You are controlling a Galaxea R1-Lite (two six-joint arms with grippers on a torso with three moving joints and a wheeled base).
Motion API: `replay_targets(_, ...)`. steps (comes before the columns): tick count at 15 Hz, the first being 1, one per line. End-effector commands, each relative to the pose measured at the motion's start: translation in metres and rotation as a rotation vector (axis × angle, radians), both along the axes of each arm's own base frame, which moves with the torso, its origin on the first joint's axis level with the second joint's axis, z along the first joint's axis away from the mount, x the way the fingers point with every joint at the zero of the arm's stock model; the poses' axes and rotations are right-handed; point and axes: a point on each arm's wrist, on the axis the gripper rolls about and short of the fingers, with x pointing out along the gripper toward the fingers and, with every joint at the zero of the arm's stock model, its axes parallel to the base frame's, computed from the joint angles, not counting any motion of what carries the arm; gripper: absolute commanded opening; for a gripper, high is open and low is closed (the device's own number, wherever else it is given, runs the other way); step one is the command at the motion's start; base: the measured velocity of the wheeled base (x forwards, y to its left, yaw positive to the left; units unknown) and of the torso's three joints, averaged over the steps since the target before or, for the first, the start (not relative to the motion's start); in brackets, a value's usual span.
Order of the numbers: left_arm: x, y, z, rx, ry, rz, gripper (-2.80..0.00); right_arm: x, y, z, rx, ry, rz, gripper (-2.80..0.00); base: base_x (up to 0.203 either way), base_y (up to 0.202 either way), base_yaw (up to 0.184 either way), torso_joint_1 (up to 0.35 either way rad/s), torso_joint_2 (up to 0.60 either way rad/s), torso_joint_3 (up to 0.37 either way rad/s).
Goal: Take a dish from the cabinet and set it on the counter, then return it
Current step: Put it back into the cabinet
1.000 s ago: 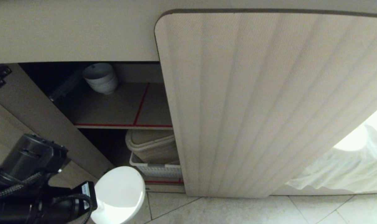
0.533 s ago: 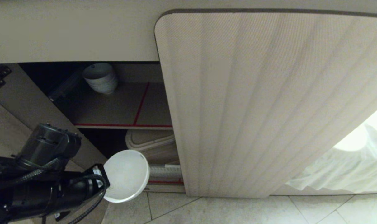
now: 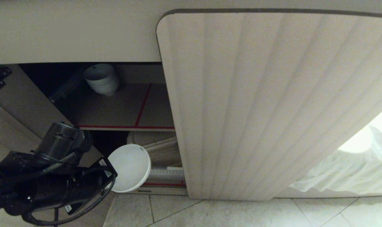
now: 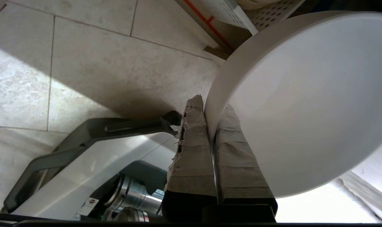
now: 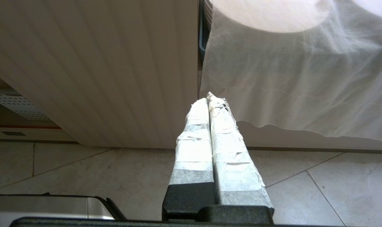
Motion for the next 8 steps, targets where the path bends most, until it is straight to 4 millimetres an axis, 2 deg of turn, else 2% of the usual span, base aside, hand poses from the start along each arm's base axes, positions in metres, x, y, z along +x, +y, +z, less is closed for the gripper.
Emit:
replay_targets(1,0.0015,-0.0002,-0.0017,0.001,0.008,0.01,-2.8,0.0,0.0,0.0,0.0,-0.001,0.002,-2.8,0.0,0.0,0.0,0.0,0.0,0.0)
replay_targets(8,0.0073,0.0021,0.0016,0.004,-0.006,0.035,-2.8,0.0,0.0,0.0,0.0,-0.001,0.002,-2.8,0.0,0.0,0.0,0.0,0.0,0.0)
